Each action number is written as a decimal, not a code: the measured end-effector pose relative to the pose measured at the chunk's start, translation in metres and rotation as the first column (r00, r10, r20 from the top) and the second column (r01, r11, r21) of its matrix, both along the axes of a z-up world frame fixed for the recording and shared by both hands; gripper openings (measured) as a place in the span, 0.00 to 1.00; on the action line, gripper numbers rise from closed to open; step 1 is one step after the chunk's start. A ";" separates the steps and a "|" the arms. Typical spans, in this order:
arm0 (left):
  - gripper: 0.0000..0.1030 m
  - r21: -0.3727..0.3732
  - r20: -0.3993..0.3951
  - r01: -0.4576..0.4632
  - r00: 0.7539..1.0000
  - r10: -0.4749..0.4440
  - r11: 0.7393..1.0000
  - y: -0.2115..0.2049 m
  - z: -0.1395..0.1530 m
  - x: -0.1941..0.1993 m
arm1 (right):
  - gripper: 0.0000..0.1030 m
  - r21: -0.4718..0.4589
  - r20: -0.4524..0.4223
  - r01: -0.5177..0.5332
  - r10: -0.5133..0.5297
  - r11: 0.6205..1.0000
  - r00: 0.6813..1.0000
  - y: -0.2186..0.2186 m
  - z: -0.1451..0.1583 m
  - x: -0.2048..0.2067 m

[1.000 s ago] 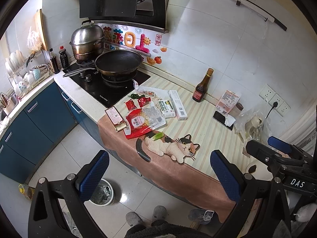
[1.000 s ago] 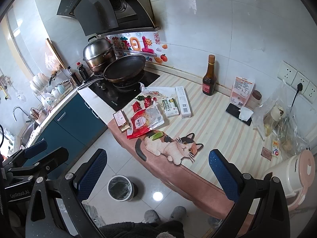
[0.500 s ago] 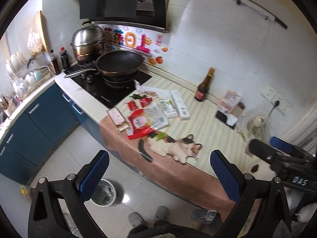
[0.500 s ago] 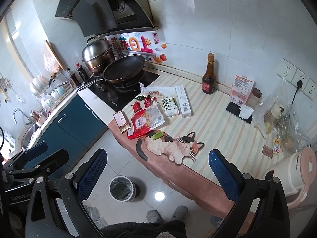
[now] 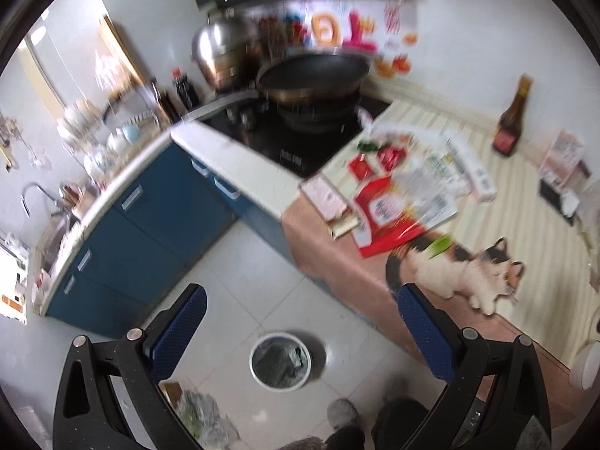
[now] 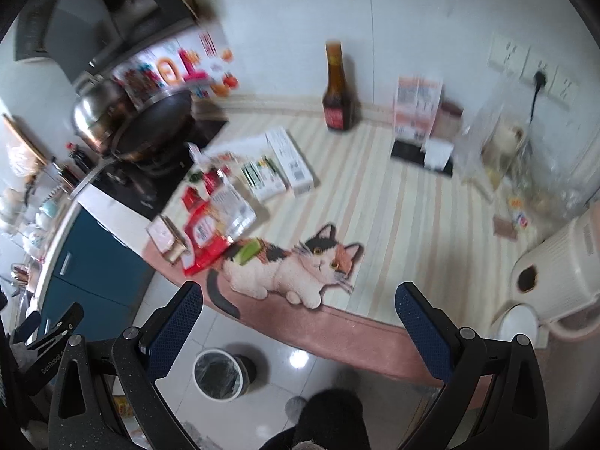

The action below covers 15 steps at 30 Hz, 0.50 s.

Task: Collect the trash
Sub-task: 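Grasp the red-brown box with the left tool while the right tool grasps the red sugar bag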

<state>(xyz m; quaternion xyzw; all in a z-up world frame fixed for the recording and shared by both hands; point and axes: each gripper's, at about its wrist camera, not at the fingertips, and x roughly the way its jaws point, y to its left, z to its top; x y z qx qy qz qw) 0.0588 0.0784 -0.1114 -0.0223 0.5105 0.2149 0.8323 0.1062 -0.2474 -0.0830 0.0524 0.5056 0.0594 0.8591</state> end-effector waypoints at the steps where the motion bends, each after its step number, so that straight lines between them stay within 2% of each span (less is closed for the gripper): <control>1: 1.00 -0.025 -0.027 -0.012 1.000 0.011 1.000 0.005 -0.015 0.009 | 0.97 -0.001 -0.031 -0.003 0.003 1.000 1.000 0.007 -0.016 0.013; 6: 1.00 -0.116 -0.140 -0.104 0.986 0.087 0.988 0.029 -0.076 0.049 | 0.65 0.026 -0.132 -0.047 0.050 0.999 0.990 0.032 -0.080 0.075; 8: 1.00 -0.125 -0.186 -0.163 0.973 0.138 0.979 0.040 -0.102 0.066 | 0.61 0.056 -0.178 -0.066 0.075 0.996 0.981 0.042 -0.109 0.109; 15: 1.00 -0.134 -0.318 -0.332 0.907 0.277 0.934 0.074 -0.168 0.119 | 0.61 0.204 -0.328 -0.132 0.195 0.970 0.924 0.071 -0.192 0.213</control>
